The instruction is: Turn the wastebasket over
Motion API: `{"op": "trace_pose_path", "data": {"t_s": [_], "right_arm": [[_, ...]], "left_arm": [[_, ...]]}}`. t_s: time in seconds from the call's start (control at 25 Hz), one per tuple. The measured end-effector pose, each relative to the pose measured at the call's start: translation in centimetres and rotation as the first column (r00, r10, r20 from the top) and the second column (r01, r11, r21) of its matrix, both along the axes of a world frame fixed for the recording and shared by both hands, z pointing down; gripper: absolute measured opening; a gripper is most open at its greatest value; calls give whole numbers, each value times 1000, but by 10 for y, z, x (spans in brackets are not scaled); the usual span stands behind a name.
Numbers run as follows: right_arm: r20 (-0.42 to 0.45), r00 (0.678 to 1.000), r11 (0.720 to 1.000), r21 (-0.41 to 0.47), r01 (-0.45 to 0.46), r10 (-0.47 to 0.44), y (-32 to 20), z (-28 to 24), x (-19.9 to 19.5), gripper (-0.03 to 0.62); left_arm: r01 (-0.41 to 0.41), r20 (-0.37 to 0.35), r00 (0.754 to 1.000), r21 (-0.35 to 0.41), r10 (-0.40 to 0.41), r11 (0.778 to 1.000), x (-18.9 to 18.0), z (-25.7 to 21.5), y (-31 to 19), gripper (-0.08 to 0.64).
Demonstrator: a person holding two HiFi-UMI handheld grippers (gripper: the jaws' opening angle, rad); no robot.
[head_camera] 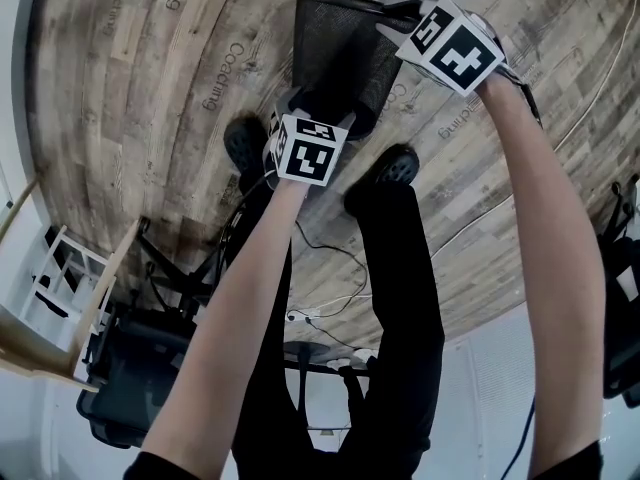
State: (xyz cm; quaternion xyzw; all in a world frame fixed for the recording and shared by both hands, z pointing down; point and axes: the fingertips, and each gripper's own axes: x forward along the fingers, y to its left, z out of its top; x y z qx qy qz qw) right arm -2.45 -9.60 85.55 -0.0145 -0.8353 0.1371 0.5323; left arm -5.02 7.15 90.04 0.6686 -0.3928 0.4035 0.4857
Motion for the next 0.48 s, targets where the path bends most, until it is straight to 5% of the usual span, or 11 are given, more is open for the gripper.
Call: {"op": "trace_pose_path", "data": {"t_s": [0.48], "right_arm": [[45, 994, 995, 5, 104, -104, 26, -27, -7, 60]], "left_arm": [[-25, -5, 1000, -18, 25, 1000, -5, -4, 25, 403]]}}
